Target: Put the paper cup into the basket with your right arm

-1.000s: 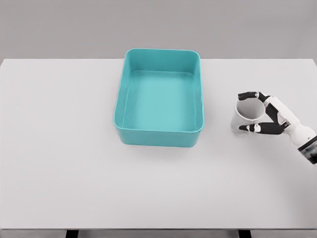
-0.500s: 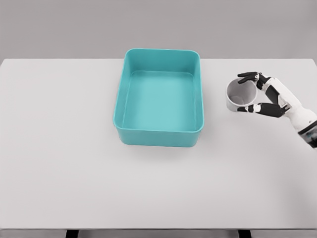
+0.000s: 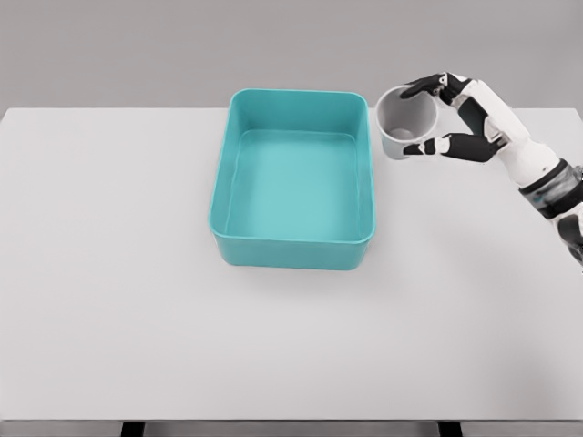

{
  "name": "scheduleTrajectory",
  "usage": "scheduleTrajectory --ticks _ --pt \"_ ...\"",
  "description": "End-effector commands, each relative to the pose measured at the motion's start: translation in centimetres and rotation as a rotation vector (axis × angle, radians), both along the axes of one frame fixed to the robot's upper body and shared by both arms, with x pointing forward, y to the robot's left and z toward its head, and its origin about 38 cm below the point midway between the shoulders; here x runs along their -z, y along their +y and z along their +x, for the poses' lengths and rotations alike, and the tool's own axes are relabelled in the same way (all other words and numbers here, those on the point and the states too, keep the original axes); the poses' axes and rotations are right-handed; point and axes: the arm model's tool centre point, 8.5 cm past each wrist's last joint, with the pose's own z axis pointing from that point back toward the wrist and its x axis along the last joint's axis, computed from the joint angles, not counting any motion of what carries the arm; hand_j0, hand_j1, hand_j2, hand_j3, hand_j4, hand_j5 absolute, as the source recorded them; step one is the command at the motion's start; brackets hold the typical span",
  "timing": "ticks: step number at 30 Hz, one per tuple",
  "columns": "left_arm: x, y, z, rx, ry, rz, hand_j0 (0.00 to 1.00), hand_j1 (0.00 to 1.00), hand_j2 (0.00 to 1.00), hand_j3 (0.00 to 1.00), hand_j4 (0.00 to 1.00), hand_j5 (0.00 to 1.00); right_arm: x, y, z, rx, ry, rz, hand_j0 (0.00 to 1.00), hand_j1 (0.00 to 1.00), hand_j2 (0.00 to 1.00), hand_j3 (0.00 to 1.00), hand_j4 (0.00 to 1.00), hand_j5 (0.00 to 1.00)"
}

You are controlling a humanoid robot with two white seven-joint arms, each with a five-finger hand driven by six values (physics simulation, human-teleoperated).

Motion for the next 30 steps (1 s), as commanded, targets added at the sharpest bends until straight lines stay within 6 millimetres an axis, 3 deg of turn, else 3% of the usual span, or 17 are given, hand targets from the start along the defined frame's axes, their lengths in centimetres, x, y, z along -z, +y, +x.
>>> scheduleTrajectory --ticks 1,12,15,27,30 --pt "0.0 0.0 0.0 0.000 0.000 0.000 1.00 1.00 1.00 1.00 1.00 1.00 0.8 1.9 0.1 -0.032 0.014 0.024 0.56 0.56 0.56 0.56 0.56 0.56" --pt "0.0 0.0 0.0 0.000 0.000 0.000 1.00 1.00 1.00 1.00 1.00 1.00 -1.8 8.8 1.6 -0.158 -0.087 0.003 0.60 0.60 0.60 0.60 0.60 0.60" --pt "0.0 0.0 0.0 0.000 0.000 0.000 1.00 1.00 1.00 1.00 1.00 1.00 -2.1 9.7 1.6 -0.178 -0.125 -0.060 0.60 0.60 0.60 0.60 0.60 0.60" --pt "0.0 0.0 0.0 0.000 0.000 0.000 1.00 1.00 1.00 1.00 1.00 1.00 -1.7 12.2 2.1 -0.212 -0.410 -0.663 0.61 0.61 0.61 0.61 0.61 0.61" --pt "0.0 0.0 0.0 0.000 0.000 0.000 1.00 1.00 1.00 1.00 1.00 1.00 -1.9 12.7 2.3 -0.228 -0.449 -0.735 0.61 0.61 0.61 0.61 0.61 0.61"
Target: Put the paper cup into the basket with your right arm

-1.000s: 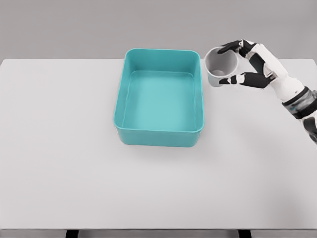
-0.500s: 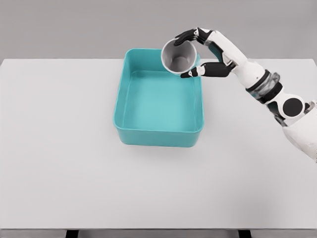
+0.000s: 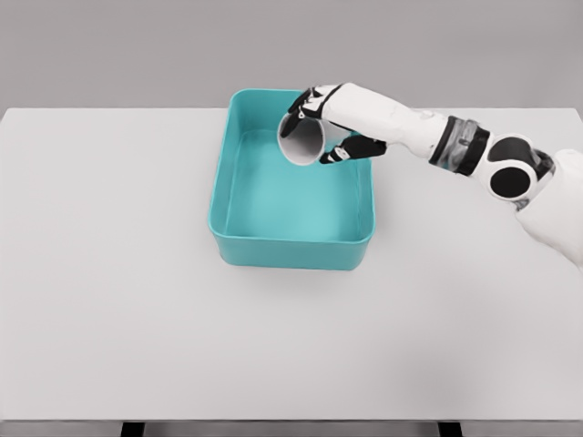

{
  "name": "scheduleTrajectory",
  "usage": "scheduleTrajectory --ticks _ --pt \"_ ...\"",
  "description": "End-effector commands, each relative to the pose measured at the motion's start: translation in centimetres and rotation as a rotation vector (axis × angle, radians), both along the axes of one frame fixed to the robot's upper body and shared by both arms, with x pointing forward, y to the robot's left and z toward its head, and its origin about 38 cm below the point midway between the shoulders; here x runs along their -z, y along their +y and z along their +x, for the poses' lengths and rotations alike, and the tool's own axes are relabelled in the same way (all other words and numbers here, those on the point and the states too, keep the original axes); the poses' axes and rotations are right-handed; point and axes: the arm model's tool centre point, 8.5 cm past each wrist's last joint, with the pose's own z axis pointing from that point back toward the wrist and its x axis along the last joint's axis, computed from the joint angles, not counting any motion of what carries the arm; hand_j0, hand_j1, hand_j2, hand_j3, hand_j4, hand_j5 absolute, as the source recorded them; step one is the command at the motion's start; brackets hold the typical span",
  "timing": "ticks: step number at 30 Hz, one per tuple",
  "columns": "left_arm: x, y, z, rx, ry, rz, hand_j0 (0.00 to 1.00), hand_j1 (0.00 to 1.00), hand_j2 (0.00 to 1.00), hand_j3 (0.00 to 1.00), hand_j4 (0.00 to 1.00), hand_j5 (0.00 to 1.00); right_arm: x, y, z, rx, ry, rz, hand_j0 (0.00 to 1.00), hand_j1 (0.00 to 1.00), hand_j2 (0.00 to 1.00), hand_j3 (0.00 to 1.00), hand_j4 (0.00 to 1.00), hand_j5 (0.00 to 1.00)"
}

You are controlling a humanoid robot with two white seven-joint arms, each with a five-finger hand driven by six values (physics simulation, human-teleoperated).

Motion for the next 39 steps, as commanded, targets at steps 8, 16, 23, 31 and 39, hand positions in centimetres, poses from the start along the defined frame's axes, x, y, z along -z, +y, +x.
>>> scheduleTrajectory --ticks 8,16,23,31,39 --pt "0.0 0.0 0.0 0.000 0.000 0.000 1.00 1.00 1.00 1.00 1.00 1.00 -0.1 1.2 0.7 -0.004 -0.045 -0.101 0.94 0.94 0.94 0.94 0.94 0.94" --pt "0.0 0.0 0.0 0.000 0.000 0.000 1.00 1.00 1.00 1.00 1.00 1.00 -4.4 -10.1 0.7 0.123 -0.125 -0.263 1.00 1.00 1.00 1.00 1.00 1.00" --pt "0.0 0.0 0.0 0.000 0.000 0.000 1.00 1.00 1.00 1.00 1.00 1.00 -1.3 -21.0 -3.7 0.289 -0.011 -0.416 1.00 1.00 1.00 1.00 1.00 1.00" --pt "0.0 0.0 0.0 0.000 0.000 0.000 1.00 1.00 1.00 1.00 1.00 1.00 -0.7 -21.3 -6.0 0.254 0.014 -0.462 1.00 1.00 1.00 1.00 1.00 1.00" --pt "0.0 0.0 -0.2 -0.005 0.006 0.000 1.00 1.00 1.00 1.00 1.00 1.00 -0.7 -19.9 -5.7 0.226 0.004 -0.442 1.00 1.00 1.00 1.00 1.00 1.00"
